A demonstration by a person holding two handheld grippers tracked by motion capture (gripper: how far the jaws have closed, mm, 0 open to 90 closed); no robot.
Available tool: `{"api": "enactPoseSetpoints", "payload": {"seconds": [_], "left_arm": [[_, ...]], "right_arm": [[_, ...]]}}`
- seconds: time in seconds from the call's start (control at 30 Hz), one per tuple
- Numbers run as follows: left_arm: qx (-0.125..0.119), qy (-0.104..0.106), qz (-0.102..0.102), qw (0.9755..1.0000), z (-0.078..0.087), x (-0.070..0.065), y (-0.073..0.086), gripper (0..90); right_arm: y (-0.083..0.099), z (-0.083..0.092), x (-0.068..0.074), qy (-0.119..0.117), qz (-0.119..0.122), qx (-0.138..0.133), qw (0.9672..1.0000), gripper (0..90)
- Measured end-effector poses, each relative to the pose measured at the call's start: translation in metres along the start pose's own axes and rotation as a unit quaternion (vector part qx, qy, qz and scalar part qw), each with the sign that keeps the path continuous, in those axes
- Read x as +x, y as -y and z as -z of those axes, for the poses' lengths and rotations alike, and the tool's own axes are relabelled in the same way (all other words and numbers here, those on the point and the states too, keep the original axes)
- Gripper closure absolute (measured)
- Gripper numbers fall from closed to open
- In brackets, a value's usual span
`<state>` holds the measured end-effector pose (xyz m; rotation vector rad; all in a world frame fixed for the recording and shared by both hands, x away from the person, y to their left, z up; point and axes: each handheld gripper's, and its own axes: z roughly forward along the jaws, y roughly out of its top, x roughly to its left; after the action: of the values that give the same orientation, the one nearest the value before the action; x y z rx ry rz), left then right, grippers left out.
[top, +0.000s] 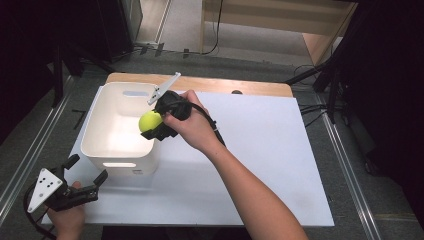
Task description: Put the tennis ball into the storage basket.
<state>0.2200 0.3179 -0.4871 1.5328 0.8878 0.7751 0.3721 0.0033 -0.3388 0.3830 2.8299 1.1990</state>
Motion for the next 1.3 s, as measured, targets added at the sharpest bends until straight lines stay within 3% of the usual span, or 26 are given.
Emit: {"api": "enactPoseSetpoints", "payload": {"seconds": [0.43,1.3], "left_arm": [[0.001,0.000,-0.001,1.0000,0.000,0.000,0.000,0.0],[0.003,0.003,-0.001,1.0000,-0.001,0.000,0.000,0.0]], "right_arm": [[-0.005,-0.011,0.002,-0.005,0.003,0.000,1.0000,23.0],[-0.006,-0.039,0.001,-0.009,0.012,0.030,0.9994,22.9]]}}
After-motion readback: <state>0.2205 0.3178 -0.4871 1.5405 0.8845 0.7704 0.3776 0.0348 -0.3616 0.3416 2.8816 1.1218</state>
